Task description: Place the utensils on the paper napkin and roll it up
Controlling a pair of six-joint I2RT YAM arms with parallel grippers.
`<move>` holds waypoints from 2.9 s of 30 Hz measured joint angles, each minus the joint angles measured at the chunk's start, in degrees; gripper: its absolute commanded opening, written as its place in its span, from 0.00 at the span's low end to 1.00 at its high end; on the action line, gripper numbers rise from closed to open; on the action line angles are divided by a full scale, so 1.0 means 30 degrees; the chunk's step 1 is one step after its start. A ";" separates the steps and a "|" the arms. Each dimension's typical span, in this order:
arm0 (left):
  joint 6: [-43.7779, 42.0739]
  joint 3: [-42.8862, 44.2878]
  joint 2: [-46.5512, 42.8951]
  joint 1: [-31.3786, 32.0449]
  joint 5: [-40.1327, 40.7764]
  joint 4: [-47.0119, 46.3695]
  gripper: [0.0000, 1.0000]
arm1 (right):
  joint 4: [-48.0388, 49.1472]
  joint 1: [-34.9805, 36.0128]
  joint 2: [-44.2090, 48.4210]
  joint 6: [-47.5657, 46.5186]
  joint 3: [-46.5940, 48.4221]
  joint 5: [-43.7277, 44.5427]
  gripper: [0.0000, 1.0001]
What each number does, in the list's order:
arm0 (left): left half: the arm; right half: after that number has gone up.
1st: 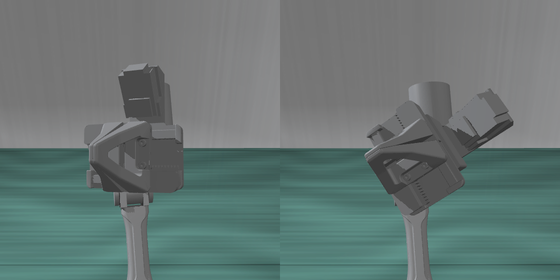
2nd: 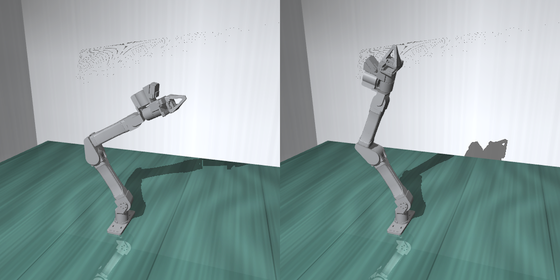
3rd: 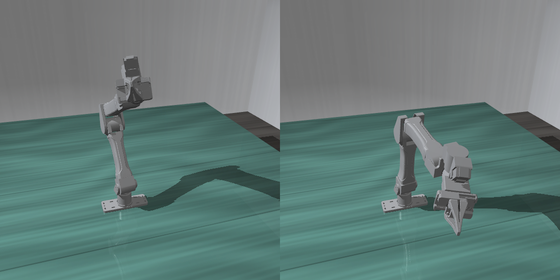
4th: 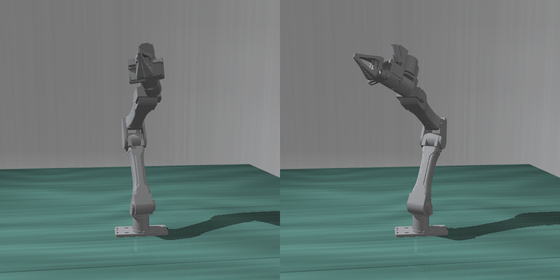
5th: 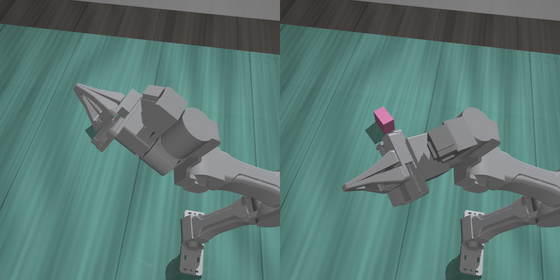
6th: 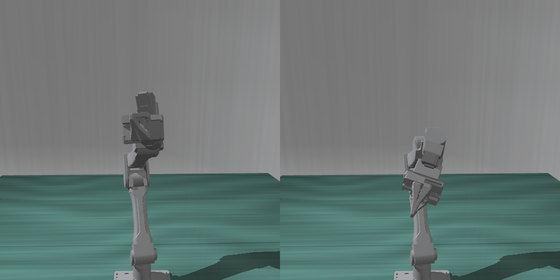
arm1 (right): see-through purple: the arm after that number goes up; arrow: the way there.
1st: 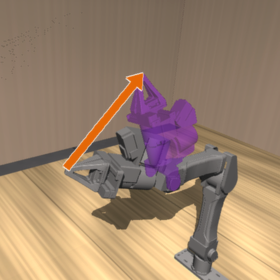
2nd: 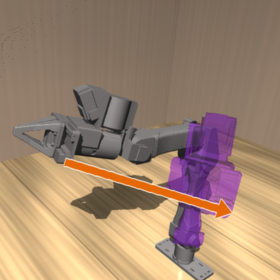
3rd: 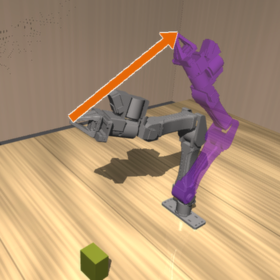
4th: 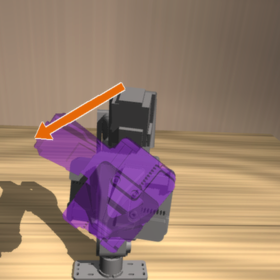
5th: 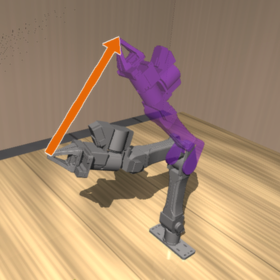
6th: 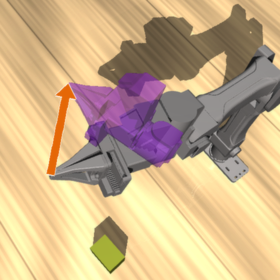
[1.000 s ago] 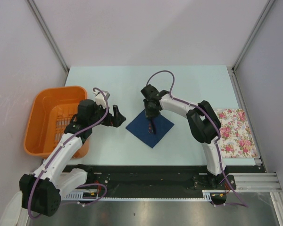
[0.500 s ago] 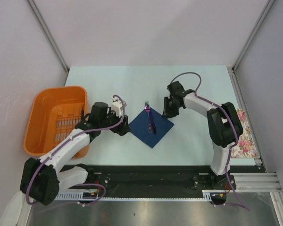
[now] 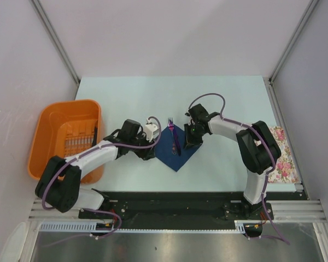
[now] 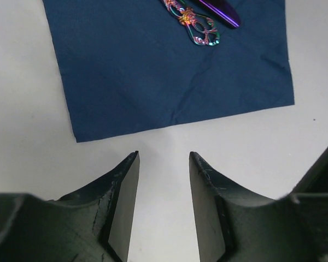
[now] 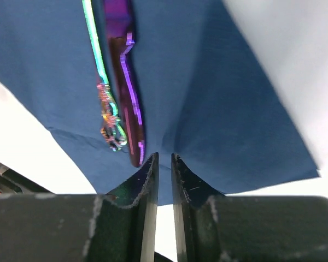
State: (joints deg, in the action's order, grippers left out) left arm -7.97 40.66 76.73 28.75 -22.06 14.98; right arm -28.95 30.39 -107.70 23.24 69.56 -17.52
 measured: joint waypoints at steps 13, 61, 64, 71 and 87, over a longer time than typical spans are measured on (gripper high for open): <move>0.1246 0.0838 0.2433 0.0000 0.0306 -0.1253 0.43 | 0.0248 0.1042 -0.0714 0.0036 0.0342 -0.0495 0.16; -1.1009 -0.3235 0.1515 1.1883 0.6892 -0.7242 0.61 | -0.0532 -0.2863 -0.0823 -0.0801 0.1326 -0.3417 0.28; -1.1256 -0.2878 0.2186 1.1956 0.7104 -0.7694 0.55 | -0.0612 -0.3045 -0.0780 -0.0838 0.1326 -0.3417 0.28; -1.1511 -0.2652 0.2747 1.2050 0.7308 -0.7949 0.12 | -0.0794 -0.3373 -0.0736 -0.0874 0.1326 -0.3468 0.28; -1.0499 0.0488 0.2601 0.9333 0.5661 -0.5180 0.00 | -0.1173 -0.4036 -0.0743 -0.1537 0.1705 -0.4954 0.26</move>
State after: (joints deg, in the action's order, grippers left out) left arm -39.46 42.13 84.53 56.75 -5.08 -0.56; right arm -32.47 18.28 -109.93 18.63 74.67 -32.38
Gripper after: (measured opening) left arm 0.005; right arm 0.270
